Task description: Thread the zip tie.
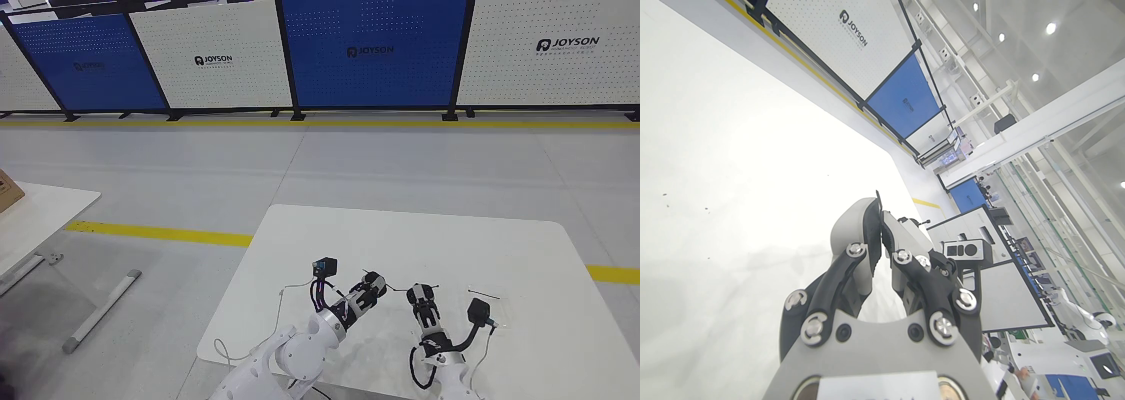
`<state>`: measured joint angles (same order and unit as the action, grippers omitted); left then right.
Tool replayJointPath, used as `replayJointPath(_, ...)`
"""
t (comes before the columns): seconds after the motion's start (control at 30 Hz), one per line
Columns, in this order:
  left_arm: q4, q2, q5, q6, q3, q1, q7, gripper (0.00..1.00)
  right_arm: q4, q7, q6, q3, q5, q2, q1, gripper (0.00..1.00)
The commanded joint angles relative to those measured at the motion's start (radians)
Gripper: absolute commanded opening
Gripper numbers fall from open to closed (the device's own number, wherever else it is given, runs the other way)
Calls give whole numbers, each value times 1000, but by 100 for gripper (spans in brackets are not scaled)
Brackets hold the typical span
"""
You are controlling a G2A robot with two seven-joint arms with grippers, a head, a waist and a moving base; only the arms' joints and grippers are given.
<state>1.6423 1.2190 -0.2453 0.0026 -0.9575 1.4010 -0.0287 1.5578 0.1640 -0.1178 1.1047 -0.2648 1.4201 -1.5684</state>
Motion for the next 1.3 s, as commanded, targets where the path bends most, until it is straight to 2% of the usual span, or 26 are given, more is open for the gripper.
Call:
replayJointPath(0.0, 0, 0, 0, 0, 0, 0, 0, 0, -3, -2, 1, -4, 0, 1, 3, 0)
replayJointPath(0.7, -1, 0, 2, 0, 0, 1, 1, 0, -23, 2, -8, -14, 9, 7, 16, 0)
replayJointPath(0.83, -2, 5, 40, -1, -3, 3, 13, 0, -20, -5, -3, -12, 15, 8, 15, 0)
replayJointPath(1.03, 7, 11, 104, -24, -12, 8, 36, 0, -22, -7, -7, -19, 32, 12, 19, 0)
replayJointPath(1.27, 8, 13, 115, -30, -18, 11, 26, 0, -20, 9, -11, -15, 33, 15, 22, 0)
